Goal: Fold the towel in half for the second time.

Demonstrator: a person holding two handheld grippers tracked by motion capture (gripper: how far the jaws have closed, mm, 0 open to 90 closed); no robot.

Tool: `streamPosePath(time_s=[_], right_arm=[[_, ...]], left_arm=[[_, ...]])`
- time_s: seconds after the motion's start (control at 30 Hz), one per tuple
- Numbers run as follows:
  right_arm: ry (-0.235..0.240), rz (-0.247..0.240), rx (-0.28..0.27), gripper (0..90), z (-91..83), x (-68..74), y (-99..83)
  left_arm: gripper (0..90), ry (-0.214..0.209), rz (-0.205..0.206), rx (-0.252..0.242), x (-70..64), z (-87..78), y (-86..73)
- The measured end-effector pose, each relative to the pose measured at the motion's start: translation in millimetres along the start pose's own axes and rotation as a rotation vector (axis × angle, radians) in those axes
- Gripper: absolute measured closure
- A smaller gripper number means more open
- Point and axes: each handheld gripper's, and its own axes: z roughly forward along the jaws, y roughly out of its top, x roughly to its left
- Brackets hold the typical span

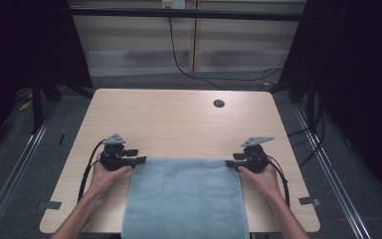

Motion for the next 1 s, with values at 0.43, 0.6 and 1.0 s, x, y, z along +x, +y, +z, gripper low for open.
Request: streamPosePath(time_s=[0.43, 0.6, 1.0], right_arm=[[0.051, -0.031, 0.013, 78.4, 3.9, 10.4, -9.2], [0.064, -0.026, 0.012, 82.6, 3.6, 14.9, -10.7], [0.089, 0.009, -0.077, 83.7, -7.7, 6.3, 8.4]], left_arm=[[72.2, -0.059, 0.101, 0.081, -9.4, -4.9, -17.9], [80.2, -0.121, 0.037, 0.065, -3.8, -6.4, -22.5], [80.5, -0.112, -0.007, -0.063, 0.5, -20.8, -1.9]])
